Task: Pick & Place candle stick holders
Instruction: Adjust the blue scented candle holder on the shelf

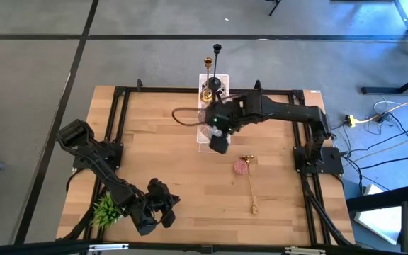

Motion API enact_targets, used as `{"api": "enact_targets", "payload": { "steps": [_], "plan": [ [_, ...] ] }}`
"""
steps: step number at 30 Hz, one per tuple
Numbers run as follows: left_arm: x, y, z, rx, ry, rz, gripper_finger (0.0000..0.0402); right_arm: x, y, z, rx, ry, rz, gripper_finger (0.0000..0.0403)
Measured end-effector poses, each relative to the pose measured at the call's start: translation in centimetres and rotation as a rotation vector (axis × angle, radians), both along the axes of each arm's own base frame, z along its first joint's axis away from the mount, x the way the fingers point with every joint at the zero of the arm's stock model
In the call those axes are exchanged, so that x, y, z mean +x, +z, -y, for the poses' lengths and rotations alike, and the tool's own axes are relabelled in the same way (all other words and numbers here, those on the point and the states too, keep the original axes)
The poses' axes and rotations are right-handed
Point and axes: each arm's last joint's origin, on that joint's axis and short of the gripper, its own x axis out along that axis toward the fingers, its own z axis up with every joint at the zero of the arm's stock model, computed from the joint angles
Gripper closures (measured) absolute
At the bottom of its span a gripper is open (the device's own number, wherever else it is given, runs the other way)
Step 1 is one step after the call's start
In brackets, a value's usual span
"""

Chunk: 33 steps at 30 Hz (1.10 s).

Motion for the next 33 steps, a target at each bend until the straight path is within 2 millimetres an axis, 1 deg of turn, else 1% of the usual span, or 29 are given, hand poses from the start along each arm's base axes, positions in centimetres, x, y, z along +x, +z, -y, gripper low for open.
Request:
{"api": "enact_targets", "payload": {
  "steps": [2,5,8,12,13,14,17,20,25,29,31,33],
  "plan": [
    [0.0,0.0,0.0,0.0,0.0,0.001,0.0357,-0.9,-0.4,-0.6,0.02,-0.016,-0.101,0.009],
    [0.0,0.0,0.0,0.007,-0.006,-0.002,0.0357,-1.2,-0.8,-1.5,0.008,-0.005,-0.152,0.0145],
    [0.1,0.0,-0.1,0.023,-0.009,-0.004,0.0357,-0.9,-1.1,-2.0,-0.032,-0.006,-0.145,0.0219],
    [0.3,0.0,-0.3,0.036,-0.018,-0.014,0.0357,-0.9,-1.0,-2.1,-0.054,-0.026,-0.132,0.0346],
    [0.3,0.0,-0.3,0.036,-0.019,-0.014,0.0357,-0.9,-1.0,-2.0,-0.054,-0.026,-0.134,0.0373],
    [0.4,0.0,-0.3,0.035,-0.02,-0.013,0.0357,-0.9,-1.0,-2.1,-0.054,-0.026,-0.134,0.0387],
    [0.3,0.0,-0.2,0.032,-0.025,-0.015,0.0357,-1.0,-1.0,-2.0,-0.021,-0.041,-0.137,0.0398],
    [0.2,0.0,-0.1,0.027,-0.032,-0.018,0.0357,-1.0,-1.0,-2.1,0.026,-0.041,-0.147,0.04],
    [0.1,0.0,-0.1,0.026,-0.032,-0.021,0.0357,-1.1,-1.2,-2.0,0.046,-0.059,-0.159,0.0401],
    [0.1,0.0,-0.1,0.028,-0.031,-0.023,0.0357,-1.0,-2.8,-1.7,0.133,-0.057,-0.216,0.0401],
    [0.1,0.0,-0.1,0.029,-0.032,-0.023,0.0357,-1.0,-3.7,-2.0,0.126,-0.051,-0.241,0.0401],
    [0.0,-0.1,-0.1,0.031,-0.033,-0.025,0.0357,-1.0,-4.0,-2.4,0.097,-0.048,-0.246,0.0402]
  ]
}}
